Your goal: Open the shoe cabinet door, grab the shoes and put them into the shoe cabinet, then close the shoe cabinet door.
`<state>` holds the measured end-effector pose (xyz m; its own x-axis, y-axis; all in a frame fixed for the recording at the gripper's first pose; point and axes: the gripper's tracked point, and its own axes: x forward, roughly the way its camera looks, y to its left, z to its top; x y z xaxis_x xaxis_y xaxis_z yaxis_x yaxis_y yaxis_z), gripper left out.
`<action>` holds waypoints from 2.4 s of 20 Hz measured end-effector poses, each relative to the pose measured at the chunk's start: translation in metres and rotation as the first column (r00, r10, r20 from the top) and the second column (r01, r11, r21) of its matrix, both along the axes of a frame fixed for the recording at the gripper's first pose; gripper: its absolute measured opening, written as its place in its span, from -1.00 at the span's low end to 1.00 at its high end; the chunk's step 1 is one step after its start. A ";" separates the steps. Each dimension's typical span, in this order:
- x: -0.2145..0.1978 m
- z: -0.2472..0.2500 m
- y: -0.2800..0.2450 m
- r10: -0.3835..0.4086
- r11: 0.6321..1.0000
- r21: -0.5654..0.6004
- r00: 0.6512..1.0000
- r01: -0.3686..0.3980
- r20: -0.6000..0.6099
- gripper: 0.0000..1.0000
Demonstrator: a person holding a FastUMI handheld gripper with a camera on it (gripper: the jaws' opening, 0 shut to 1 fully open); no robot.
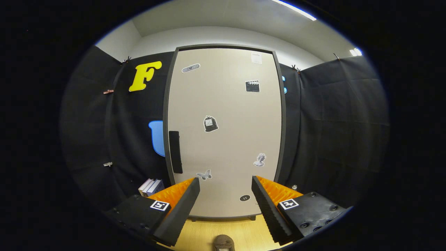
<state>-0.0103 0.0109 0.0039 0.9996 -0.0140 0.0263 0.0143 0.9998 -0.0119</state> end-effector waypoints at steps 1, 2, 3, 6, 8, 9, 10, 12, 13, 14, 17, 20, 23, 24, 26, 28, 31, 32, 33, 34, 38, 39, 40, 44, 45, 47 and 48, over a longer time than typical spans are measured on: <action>0.001 0.000 0.003 0.006 1.000 0.000 1.000 -0.006 0.000 0.96; 0.004 -0.001 0.007 0.013 1.000 0.000 1.000 -0.013 0.001 0.96; 0.007 -0.001 0.012 0.022 1.000 0.001 1.000 -0.022 -0.001 0.96; 0.016 -0.004 0.030 0.048 0.999 0.004 0.999 -0.048 -0.010 0.96; 0.026 -0.004 0.044 0.065 0.998 0.007 0.998 -0.065 -0.006 0.96; 0.031 -0.004 0.051 0.074 0.997 0.009 0.997 -0.074 -0.004 0.96; 0.037 -0.004 0.060 0.084 0.996 0.011 0.996 -0.084 -0.005 0.95; 0.052 -0.007 0.078 0.103 0.995 0.011 0.995 -0.103 -0.014 0.96; 0.061 -0.009 0.086 0.109 0.994 0.009 0.994 -0.109 -0.023 0.95; 0.070 -0.011 0.095 0.117 0.993 0.007 0.993 -0.117 -0.030 0.95; 0.098 -0.015 0.116 0.133 0.991 -0.004 0.990 -0.133 -0.044 0.96; 0.124 -0.020 0.129 0.131 0.991 -0.005 0.990 -0.132 -0.050 0.96; 0.144 -0.025 0.133 0.112 0.994 -0.010 0.992 -0.113 -0.057 0.94; 0.150 -0.026 0.133 0.105 0.994 -0.009 0.993 -0.105 -0.059 0.94; 0.162 -0.028 0.133 0.094 0.996 -0.003 0.993 -0.095 -0.065 0.94; 0.171 -0.029 0.132 0.081 0.997 0.004 0.995 -0.080 -0.064 0.89; 0.178 -0.026 0.130 0.059 0.998 0.006 0.997 -0.059 -0.047 0.82; 0.178 -0.022 0.131 0.062 0.998 0.008 0.998 -0.061 -0.031 0.49; 0.178 -0.018 0.132 0.062 0.998 0.011 0.998 -0.062 -0.016 0.39; 0.178 -0.016 0.132 0.061 0.998 0.010 0.998 -0.061 -0.009 0.33; 0.176 -0.017 0.139 0.076 0.997 -0.004 0.997 -0.076 -0.013 -0.23; 0.179 -0.018 0.139 0.078 0.997 -0.002 0.997 -0.078 -0.015 -0.23; 0.177 -0.018 0.140 0.080 0.997 0.001 0.997 -0.080 -0.021 -0.32; 0.174 -0.018 0.139 0.087 0.996 -0.013 0.996 -0.087 -0.032 -0.32; 0.172 -0.018 0.139 0.090 0.996 -0.011 0.995 -0.091 -0.033 -0.32; 0.166 -0.018 0.139 0.101 0.995 -0.009 0.994 -0.101 -0.035 -0.32; 0.161 -0.018 0.139 0.106 0.994 -0.010 0.994 -0.106 -0.035 -0.32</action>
